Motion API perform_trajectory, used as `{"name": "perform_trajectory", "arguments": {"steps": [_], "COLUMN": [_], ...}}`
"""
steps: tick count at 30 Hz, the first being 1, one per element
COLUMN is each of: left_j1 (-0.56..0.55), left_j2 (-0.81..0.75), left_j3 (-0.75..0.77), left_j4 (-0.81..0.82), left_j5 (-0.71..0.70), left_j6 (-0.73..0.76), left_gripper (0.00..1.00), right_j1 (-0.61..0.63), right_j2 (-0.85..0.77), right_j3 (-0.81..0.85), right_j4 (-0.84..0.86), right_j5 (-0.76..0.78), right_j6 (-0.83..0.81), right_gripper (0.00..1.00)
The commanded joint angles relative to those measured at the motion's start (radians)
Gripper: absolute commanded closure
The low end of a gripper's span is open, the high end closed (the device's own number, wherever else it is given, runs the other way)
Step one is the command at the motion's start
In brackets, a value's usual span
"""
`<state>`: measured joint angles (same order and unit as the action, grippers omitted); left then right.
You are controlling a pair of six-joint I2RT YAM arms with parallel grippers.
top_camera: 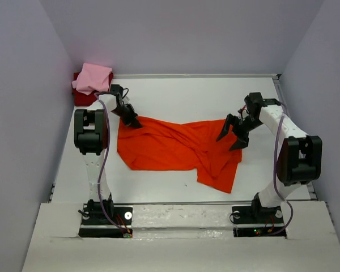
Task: Fold and stack the t-shirts
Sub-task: Fold the flattened tshirt in 1/3 of the way
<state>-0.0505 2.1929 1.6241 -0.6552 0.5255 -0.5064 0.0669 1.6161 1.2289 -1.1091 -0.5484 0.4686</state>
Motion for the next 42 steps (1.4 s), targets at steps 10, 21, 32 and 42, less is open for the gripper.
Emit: {"name": "perform_trajectory", "arguments": {"steps": [10, 21, 32, 42], "left_j1": [0.038, 0.113, 0.123, 0.124], "left_j2": [-0.012, -0.004, -0.007, -0.015], "left_j3": [0.011, 0.026, 0.029, 0.046], "left_j4": [-0.044, -0.067, -0.080, -0.093], "left_j5": [-0.045, -0.056, -0.058, -0.045], "left_j6": [0.057, 0.094, 0.104, 0.109], "left_gripper": [1.00, 1.00, 1.00, 1.00], "right_j1": [-0.068, -0.182, -0.193, -0.193], "right_j2": [0.211, 0.176, 0.211, 0.263], "right_j3": [0.112, 0.069, -0.094, -0.046], "right_j4": [0.198, 0.216, 0.471, 0.497], "right_j5": [0.053, -0.019, -0.186, -0.217], "right_j6": [-0.065, -0.114, -0.051, -0.044], "right_gripper": [0.21, 0.21, 0.22, 0.22]}}
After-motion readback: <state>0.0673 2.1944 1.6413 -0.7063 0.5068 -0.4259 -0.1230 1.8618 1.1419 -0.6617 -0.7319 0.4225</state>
